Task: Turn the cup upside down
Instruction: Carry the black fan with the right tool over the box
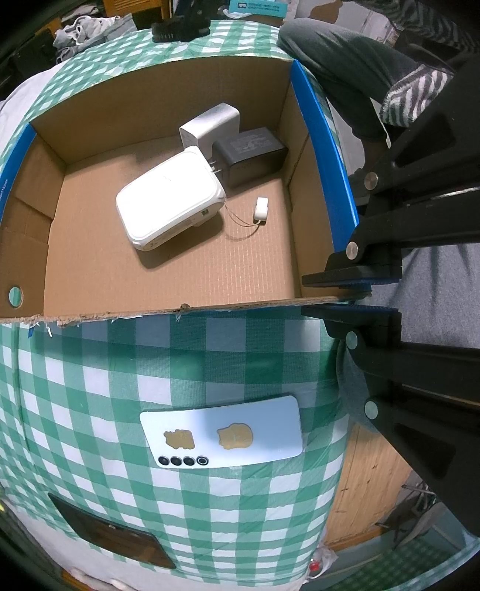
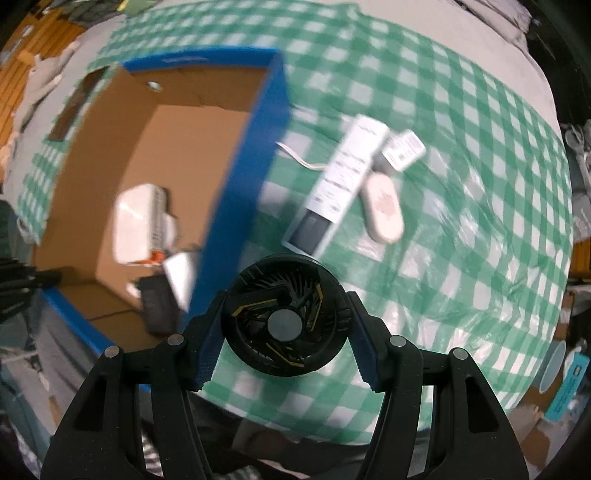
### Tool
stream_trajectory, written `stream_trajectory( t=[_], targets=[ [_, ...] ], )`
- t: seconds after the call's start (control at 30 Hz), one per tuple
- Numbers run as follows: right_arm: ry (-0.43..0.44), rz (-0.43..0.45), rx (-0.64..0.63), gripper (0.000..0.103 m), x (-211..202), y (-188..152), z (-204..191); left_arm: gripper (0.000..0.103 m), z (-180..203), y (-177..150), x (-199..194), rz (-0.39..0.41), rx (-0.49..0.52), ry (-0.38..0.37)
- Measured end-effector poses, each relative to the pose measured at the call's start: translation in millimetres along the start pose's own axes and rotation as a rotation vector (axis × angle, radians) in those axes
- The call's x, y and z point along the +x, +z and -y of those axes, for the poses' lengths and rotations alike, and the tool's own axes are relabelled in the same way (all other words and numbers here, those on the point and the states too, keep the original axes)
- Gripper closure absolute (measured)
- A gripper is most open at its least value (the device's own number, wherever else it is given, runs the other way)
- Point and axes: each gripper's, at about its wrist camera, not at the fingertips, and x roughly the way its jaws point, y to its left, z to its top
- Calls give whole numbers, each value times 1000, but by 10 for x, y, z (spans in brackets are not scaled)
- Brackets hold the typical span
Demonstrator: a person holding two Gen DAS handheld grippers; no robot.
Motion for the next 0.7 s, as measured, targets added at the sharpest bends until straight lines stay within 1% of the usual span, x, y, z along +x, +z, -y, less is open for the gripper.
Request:
stream_trajectory(
  t=[0.27,0.47,0.7],
  targets=[
    [33,23,-87,41,-53,170,-636,96,3,2,-3,-1,1,2],
    [49,-2,-129,41,189,234,-970,96,-2,5,-22,2,3,-1],
    [59,-38,-162,41,424,196,-1242,96,16,-1,-29,5,4,0]
  ],
)
